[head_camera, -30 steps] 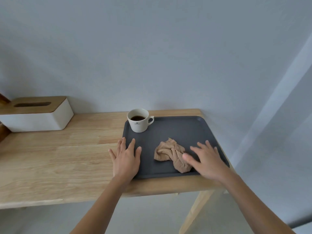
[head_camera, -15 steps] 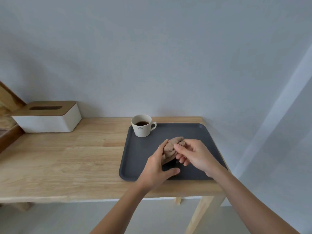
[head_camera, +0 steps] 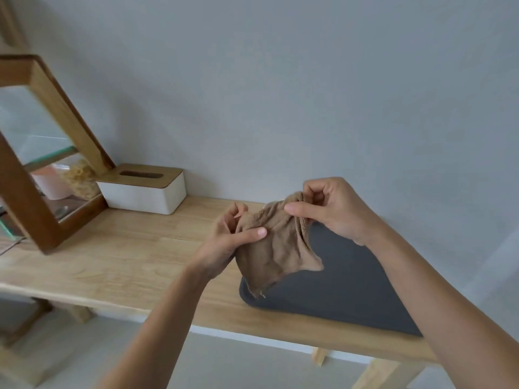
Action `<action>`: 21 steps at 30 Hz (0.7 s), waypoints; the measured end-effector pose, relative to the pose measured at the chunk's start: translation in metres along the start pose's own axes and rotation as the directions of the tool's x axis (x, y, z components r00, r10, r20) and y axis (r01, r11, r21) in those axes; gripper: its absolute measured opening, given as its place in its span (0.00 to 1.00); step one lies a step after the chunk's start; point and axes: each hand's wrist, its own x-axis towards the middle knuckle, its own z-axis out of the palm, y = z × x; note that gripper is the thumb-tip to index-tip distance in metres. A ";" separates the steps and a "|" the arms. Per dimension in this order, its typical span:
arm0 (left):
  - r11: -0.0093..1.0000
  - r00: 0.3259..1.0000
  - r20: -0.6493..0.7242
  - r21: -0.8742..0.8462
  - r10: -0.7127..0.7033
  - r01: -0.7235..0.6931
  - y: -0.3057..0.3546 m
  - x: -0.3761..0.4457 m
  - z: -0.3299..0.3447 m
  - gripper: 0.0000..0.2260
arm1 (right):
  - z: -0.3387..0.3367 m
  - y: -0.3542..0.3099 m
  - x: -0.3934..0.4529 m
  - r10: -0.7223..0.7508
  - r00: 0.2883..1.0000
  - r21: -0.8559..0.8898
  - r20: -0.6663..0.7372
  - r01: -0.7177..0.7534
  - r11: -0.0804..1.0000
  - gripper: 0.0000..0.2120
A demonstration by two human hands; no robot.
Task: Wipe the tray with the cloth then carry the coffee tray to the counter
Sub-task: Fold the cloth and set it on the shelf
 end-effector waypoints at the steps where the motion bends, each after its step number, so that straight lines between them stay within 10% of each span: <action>1: 1.000 1.000 0.013 -0.003 -0.005 0.005 0.008 -0.002 -0.010 0.19 | 0.001 -0.004 0.007 0.003 1.000 0.030 0.030 -0.003 1.000 0.20; 5: 0.964 0.999 0.019 0.263 -0.046 0.040 0.037 -0.011 -0.053 0.27 | 0.002 -0.008 0.032 0.090 0.962 0.042 0.256 -0.104 0.994 0.20; 9: 0.859 0.996 -0.001 0.506 -0.087 0.076 0.060 -0.009 -0.086 0.11 | 0.026 0.005 0.051 0.153 0.934 -0.050 0.323 -0.144 0.988 0.16; 17: 0.758 0.969 -0.224 0.649 0.108 0.065 0.053 0.000 -0.130 0.15 | 0.092 0.033 0.066 0.035 0.999 -0.156 -0.026 -0.039 0.987 0.13; 21: 0.432 0.973 -0.126 0.879 -0.195 0.201 0.031 -0.033 -0.157 0.12 | 0.112 0.063 0.032 0.172 0.903 -0.346 0.393 -0.028 0.938 0.13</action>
